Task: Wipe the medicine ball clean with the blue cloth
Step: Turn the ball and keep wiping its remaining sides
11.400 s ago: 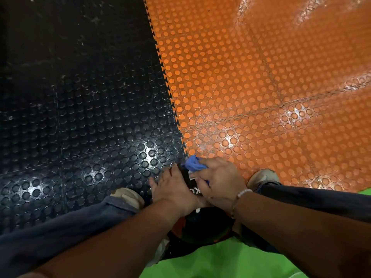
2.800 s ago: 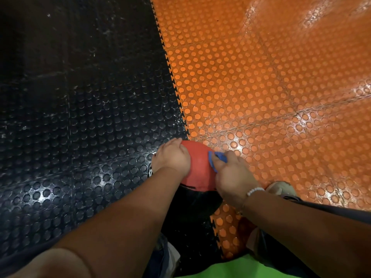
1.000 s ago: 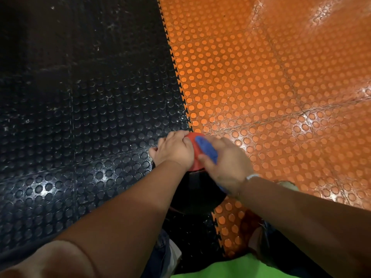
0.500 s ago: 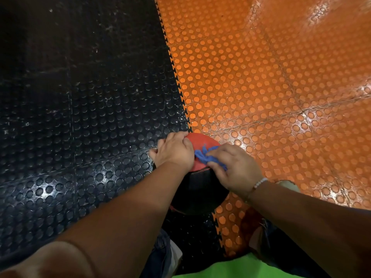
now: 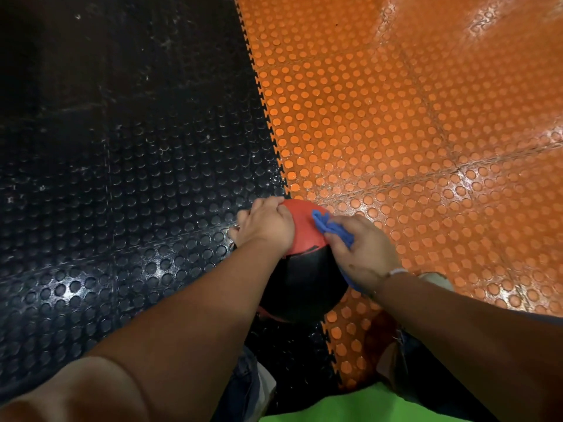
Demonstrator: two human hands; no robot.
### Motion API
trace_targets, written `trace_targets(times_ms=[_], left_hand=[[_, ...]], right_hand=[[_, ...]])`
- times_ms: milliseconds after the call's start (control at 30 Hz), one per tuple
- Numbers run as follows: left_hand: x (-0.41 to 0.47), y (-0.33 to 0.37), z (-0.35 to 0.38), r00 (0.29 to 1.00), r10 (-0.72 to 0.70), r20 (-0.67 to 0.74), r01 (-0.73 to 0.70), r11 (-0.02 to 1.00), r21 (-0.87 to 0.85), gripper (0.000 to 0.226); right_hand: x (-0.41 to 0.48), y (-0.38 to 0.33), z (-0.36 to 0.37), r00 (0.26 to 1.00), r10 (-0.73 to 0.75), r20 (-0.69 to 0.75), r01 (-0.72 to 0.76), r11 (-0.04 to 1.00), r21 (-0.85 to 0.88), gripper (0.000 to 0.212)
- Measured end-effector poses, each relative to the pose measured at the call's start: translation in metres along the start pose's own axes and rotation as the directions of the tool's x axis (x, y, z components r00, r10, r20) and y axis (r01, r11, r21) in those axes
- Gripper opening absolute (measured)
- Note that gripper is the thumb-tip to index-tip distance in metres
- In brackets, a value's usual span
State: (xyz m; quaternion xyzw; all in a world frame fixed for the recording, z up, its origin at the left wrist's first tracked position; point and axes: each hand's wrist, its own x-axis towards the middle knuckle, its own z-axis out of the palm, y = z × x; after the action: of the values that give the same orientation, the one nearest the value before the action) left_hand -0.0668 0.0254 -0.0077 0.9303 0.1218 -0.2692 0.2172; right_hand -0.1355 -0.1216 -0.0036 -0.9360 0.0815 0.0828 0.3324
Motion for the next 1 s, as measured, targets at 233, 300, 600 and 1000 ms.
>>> trace_targets(times_ms=[233,300,600,1000], left_hand=[[0.034,0.003,-0.007,0.99,-0.1,0.101,0.104,0.994,-0.032,0.04],[0.031,0.001,-0.006,0.99,-0.098,0.097,0.102,0.994,-0.036,0.041],[0.031,0.022,-0.007,0.963,-0.254,0.092,0.244,0.964,0.106,0.042],[0.035,0.013,-0.01,0.965,-0.244,0.096,0.239,0.969,0.054,0.041]], right_hand=[[-0.021,-0.031,0.015,0.863,-0.482,0.153,0.506,0.812,-0.292,0.025],[-0.016,-0.011,0.015,0.842,-0.53,0.099,0.533,0.789,-0.306,0.019],[-0.021,-0.042,0.02,0.856,-0.484,0.179,0.515,0.783,-0.349,0.026],[-0.015,-0.028,0.012,0.865,-0.489,0.111,0.497,0.81,-0.312,0.024]])
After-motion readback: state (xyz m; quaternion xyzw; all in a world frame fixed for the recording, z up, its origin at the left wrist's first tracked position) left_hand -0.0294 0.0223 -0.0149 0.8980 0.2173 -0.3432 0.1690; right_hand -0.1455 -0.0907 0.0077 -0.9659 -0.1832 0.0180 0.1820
